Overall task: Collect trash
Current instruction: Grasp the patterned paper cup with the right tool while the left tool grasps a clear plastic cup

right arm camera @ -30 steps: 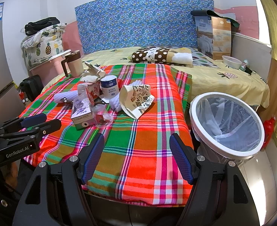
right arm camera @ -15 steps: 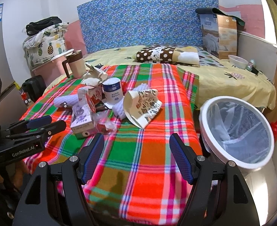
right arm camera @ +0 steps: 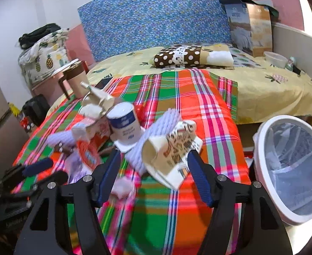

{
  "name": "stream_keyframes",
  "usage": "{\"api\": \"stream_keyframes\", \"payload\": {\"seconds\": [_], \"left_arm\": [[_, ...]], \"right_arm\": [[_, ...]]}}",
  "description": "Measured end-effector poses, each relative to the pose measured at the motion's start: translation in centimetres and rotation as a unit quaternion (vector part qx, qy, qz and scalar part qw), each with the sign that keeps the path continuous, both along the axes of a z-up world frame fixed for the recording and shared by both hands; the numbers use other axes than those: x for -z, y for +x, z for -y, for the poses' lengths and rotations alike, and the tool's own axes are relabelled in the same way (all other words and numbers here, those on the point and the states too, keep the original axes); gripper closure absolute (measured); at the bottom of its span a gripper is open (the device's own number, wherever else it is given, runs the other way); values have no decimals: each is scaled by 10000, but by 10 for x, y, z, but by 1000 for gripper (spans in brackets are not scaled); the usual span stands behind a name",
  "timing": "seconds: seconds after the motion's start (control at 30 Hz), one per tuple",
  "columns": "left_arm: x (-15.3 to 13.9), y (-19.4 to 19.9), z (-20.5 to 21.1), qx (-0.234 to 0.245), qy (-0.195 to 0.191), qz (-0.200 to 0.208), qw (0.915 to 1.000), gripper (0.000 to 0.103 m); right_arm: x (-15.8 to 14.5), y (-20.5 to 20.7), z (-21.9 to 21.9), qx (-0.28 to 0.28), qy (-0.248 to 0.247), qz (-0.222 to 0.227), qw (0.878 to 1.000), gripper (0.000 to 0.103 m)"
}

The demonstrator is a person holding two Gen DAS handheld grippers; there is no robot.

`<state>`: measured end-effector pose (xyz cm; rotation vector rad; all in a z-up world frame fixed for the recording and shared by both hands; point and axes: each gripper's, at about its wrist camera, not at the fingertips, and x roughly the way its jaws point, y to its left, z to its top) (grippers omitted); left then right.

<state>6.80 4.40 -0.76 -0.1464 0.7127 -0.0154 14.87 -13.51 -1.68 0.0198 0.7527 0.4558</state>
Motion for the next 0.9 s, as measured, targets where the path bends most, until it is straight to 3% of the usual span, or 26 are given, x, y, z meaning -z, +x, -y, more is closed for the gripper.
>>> {"api": "stream_keyframes", "payload": {"seconds": [0.23, 0.6, 0.8, 0.9], "left_arm": [[-2, 19, 2, 238, 40, 67, 9997, 47], [0, 34, 17, 827, 300, 167, 9960, 47], [5, 41, 22, 982, 323, 29, 9946, 47], [9, 43, 25, 972, 284, -96, 9948, 59]], "right_arm": [[8, 8, 3, 100, 167, -317, 9993, 74], [4, -3, 27, 92, 328, -396, 9986, 79], [4, -3, 36, 134, 372, -385, 9985, 80], [2, -4, 38, 108, 405, -357, 9985, 80]]}}
